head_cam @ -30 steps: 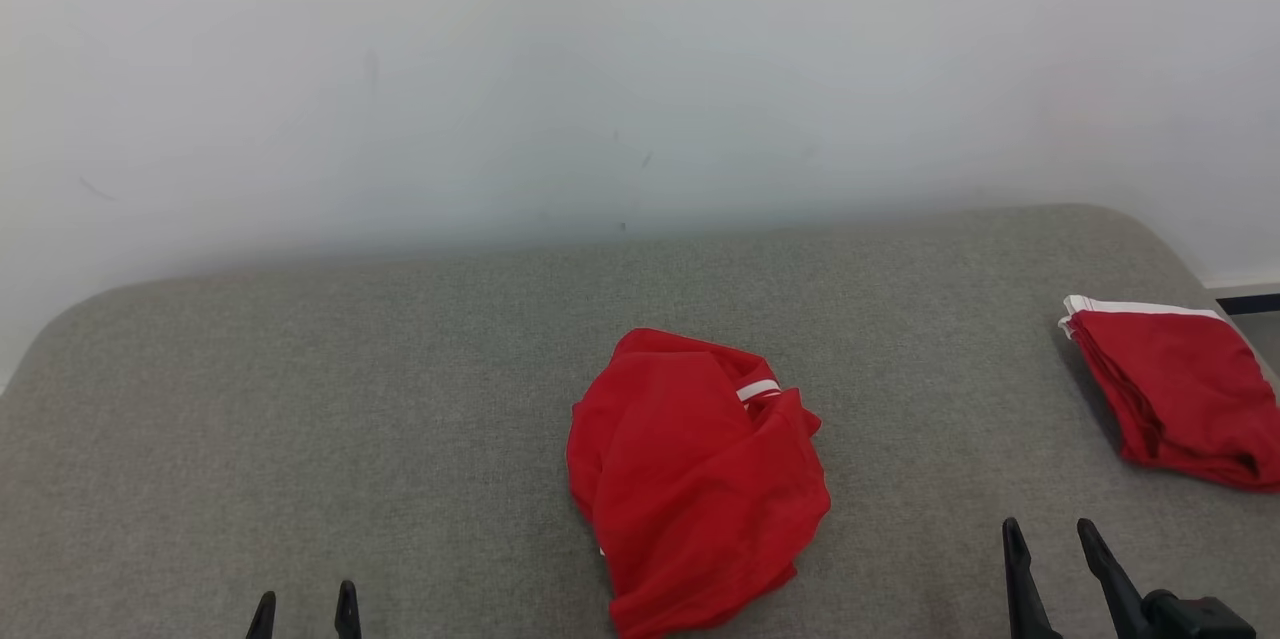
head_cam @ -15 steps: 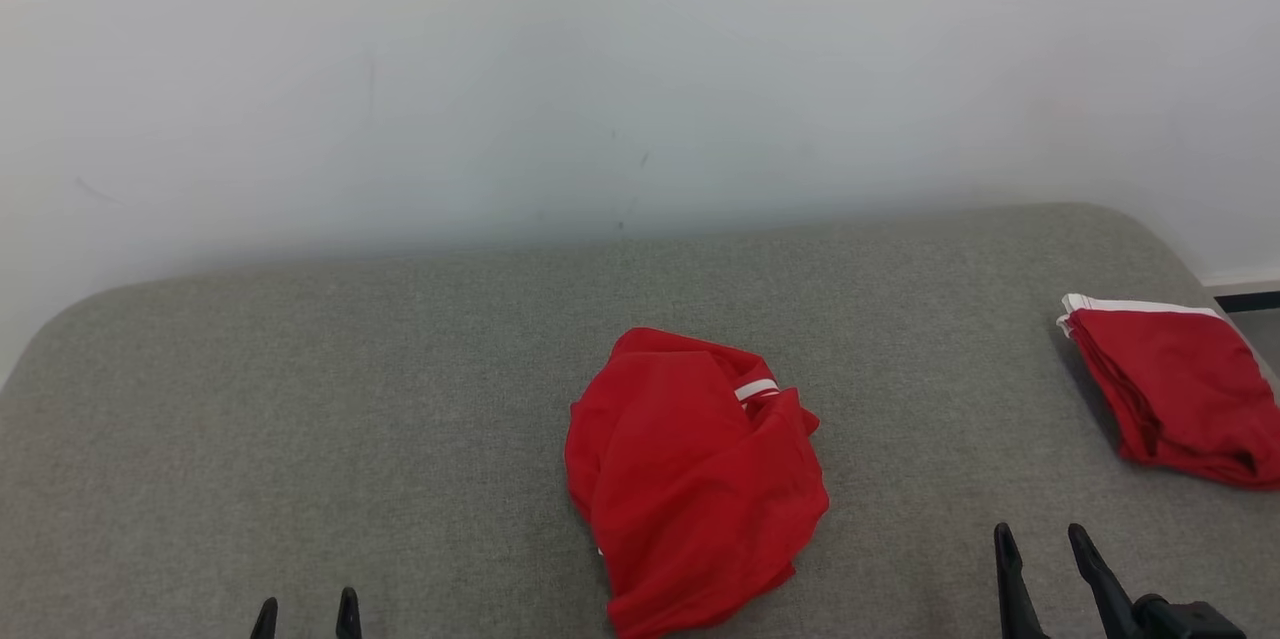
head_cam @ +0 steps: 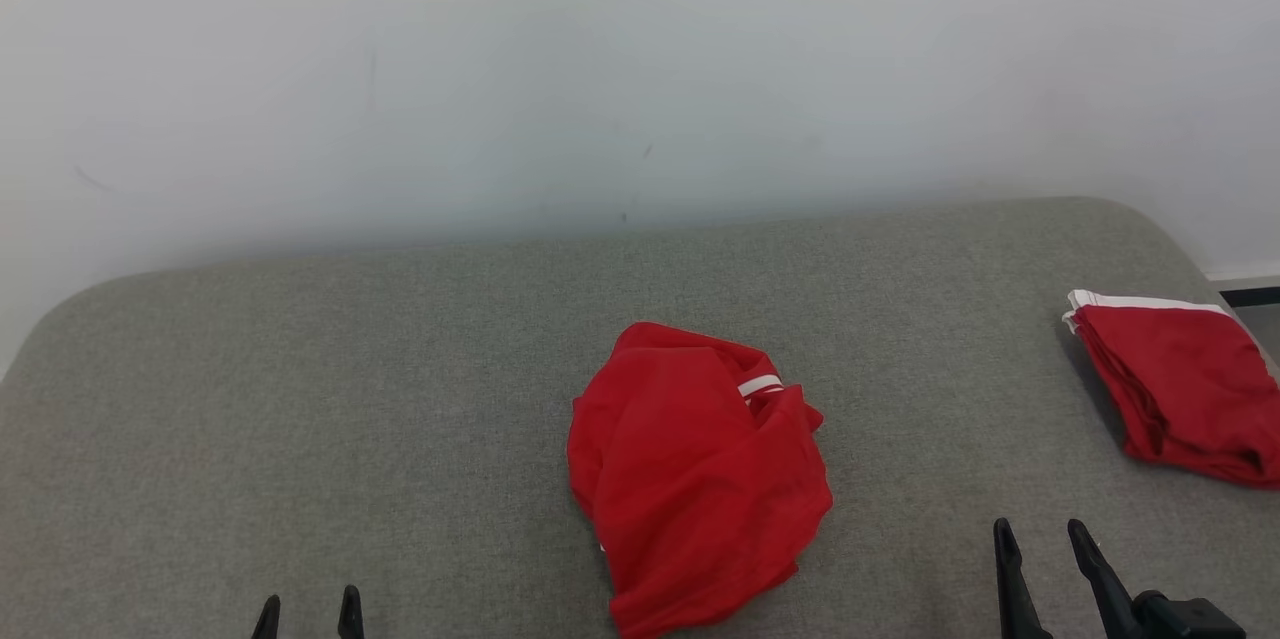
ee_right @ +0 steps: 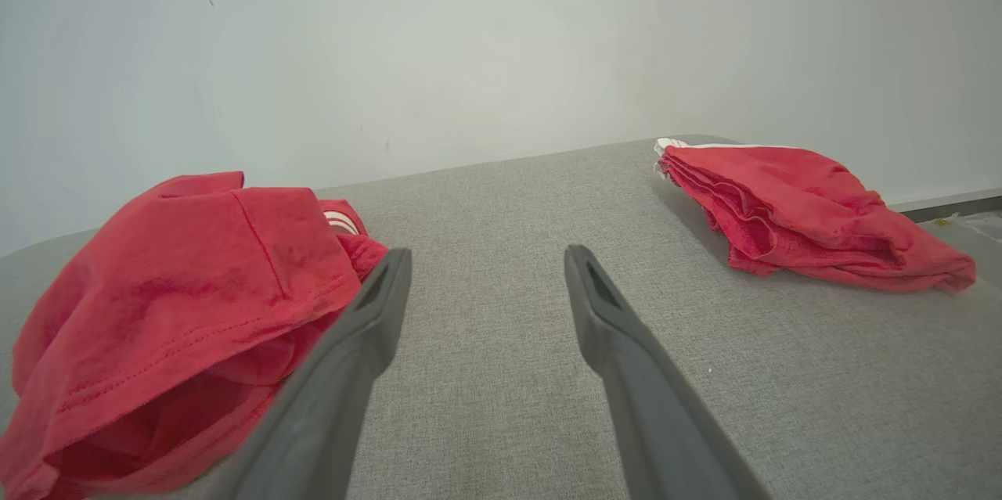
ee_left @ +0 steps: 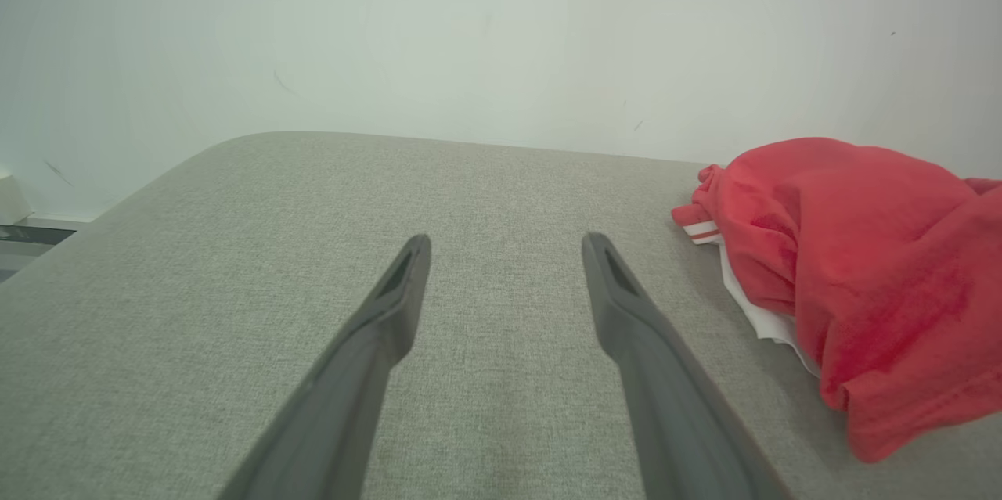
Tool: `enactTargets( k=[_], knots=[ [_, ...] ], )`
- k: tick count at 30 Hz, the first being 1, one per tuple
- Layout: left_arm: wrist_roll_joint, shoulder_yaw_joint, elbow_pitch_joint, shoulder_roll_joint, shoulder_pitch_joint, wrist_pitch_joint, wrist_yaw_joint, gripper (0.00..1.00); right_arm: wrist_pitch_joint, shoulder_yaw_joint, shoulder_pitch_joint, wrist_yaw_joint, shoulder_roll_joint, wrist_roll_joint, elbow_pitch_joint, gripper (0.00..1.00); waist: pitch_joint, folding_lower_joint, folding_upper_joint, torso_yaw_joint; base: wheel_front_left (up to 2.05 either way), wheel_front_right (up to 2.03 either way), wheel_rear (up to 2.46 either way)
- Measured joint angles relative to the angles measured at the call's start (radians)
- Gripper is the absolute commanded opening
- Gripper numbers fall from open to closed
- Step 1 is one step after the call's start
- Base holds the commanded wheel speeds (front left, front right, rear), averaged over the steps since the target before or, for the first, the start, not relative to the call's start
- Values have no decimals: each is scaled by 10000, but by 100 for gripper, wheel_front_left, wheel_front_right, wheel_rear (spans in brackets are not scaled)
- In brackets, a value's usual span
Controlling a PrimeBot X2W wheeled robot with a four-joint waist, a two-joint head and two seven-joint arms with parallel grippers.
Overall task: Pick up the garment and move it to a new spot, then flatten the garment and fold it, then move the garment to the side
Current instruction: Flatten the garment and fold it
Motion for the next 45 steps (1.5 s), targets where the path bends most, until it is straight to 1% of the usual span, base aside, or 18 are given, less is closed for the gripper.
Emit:
enactTargets(
  k=[8,19,23,25,27,29,34,39,42,45],
  knots=[
    [-10,-33,33,-2,-6,0,-42,100,-2,15,-28,0,31,0,2,100,44,0,0,-11,0,0,0],
    [-94,-113,92,-4,-68,0,17,100,-40,54,-90,0,46,0,58,100,86,0,1,-70,0,0,0],
    [-63,-163,257,-2,-457,0,6,100,-21,90,-158,0,50,0,0,100,141,0,0,-144,0,0,0],
    [-35,-322,594,36,-881,0,-52,100,4,157,-215,0,46,-2,-21,100,179,0,0,-215,0,0,0],
    [-40,-546,1156,198,-1493,71,-73,100,17,234,-238,0,46,-4,-75,100,233,0,0,-307,0,0,0],
    [-79,-805,1590,393,-2357,479,-82,100,29,305,-269,0,44,-4,-100,100,300,0,0,-416,0,0,0],
    [-399,-1147,2796,516,-4639,1987,-88,100,173,625,-415,0,42,-23,-219,100,528,0,0,-816,0,0,0],
    [-610,-1267,3887,495,-6360,2874,-123,100,280,1126,-783,0,-48,-31,-311,100,829,1,0,-1434,0,0,0],
    [-667,-1225,4493,556,-7055,3137,-69,100,284,1588,-1074,0,-81,-2,-347,100,1063,1,1,-1901,0,0,0],
    [-719,-1197,5133,734,-7566,3404,-17,100,270,2054,-1379,0,-84,98,-330,100,1322,1,1,-2414,0,0,0]
  ],
)
